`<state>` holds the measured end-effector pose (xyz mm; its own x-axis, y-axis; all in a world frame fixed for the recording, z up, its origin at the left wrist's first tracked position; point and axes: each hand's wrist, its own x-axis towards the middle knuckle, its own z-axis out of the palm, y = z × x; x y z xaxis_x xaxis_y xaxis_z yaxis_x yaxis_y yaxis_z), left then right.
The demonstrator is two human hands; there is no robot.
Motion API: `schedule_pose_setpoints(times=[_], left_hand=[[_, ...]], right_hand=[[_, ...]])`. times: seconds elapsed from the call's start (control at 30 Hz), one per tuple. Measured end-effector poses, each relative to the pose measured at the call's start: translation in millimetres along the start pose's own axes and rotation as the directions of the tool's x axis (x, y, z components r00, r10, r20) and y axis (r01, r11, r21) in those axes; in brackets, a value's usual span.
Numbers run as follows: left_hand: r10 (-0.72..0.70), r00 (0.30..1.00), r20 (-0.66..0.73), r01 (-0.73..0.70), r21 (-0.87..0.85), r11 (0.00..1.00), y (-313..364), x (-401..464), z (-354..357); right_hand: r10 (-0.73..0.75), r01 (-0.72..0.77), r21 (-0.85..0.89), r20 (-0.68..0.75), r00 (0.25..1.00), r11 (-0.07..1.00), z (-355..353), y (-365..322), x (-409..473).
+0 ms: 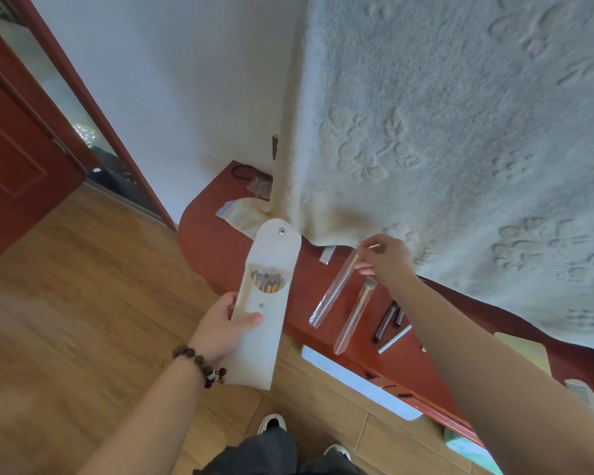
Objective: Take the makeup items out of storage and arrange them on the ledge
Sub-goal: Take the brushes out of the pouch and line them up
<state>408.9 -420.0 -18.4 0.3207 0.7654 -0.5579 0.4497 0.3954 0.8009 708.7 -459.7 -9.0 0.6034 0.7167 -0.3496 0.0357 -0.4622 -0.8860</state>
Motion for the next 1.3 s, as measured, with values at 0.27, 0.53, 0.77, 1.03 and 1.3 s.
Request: schedule_pose_setpoints(times=[0.27,0.53,0.77,1.03,1.3], left_hand=[[-0.014,1.0,0.023,0.014,0.014,1.0,-2,2,-1],[-0.003,0.999,0.053,0.002,0.022,1.0,1,3,11],[-0.011,0.994,0.11,0.004,0.062,0.998,7,2,26],[-0.013,0.988,0.157,0.01,0.018,1.0,18,-1,41],[0.071,0.96,0.271,-0.066,-0.025,0.997,46,-13,46]], right_hand=[[0.022,-0.027,-0.367,-0.018,1.0,0.93,22,36,24],[0.035,-0.027,-0.448,0.01,0.999,0.893,12,44,26],[0.058,-0.056,-0.438,-0.009,0.998,0.897,-6,54,20],[-0.1,0.082,-0.501,-0.009,0.995,0.862,-20,45,3],[-0.299,0.314,-0.149,0.113,0.948,0.938,-8,-31,-31]])
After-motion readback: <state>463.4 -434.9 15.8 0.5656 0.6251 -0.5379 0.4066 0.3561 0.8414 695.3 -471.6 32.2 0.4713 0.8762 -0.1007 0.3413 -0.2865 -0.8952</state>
